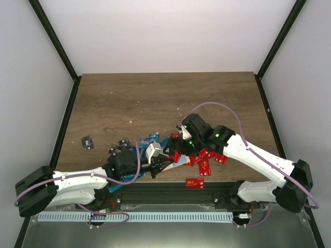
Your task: Put the credit cards into the card holder
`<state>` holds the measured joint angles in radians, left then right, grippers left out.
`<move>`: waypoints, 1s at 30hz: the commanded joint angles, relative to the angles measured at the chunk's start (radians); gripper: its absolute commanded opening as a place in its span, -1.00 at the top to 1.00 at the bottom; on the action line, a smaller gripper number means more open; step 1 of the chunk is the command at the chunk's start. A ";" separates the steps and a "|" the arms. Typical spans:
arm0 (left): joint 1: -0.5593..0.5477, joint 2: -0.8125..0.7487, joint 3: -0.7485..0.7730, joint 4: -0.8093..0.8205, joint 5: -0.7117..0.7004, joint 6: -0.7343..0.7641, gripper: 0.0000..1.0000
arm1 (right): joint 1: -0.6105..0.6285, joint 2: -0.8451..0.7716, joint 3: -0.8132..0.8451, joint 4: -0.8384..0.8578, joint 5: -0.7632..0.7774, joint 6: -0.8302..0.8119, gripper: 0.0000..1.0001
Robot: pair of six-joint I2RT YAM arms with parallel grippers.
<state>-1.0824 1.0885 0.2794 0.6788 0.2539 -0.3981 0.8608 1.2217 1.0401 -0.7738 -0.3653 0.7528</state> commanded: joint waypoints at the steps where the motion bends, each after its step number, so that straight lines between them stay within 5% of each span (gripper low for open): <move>1: -0.003 -0.060 -0.028 -0.017 -0.014 -0.102 0.92 | -0.034 -0.025 0.004 0.020 0.099 -0.004 -1.00; 8: -0.002 -0.186 -0.065 -0.244 -0.055 -0.306 0.92 | -0.161 -0.110 -0.123 0.126 0.165 0.015 -1.00; 20: -0.001 -0.366 -0.217 -0.333 -0.062 -0.665 0.92 | -0.192 -0.152 -0.347 0.328 0.313 0.086 -0.94; 30: 0.007 -0.422 -0.226 -0.464 -0.249 -0.704 0.92 | -0.196 -0.053 -0.435 0.446 0.322 0.022 -0.08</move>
<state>-1.0813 0.6552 0.0635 0.2420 0.0864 -1.0607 0.6697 1.1412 0.6266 -0.4065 -0.0650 0.8059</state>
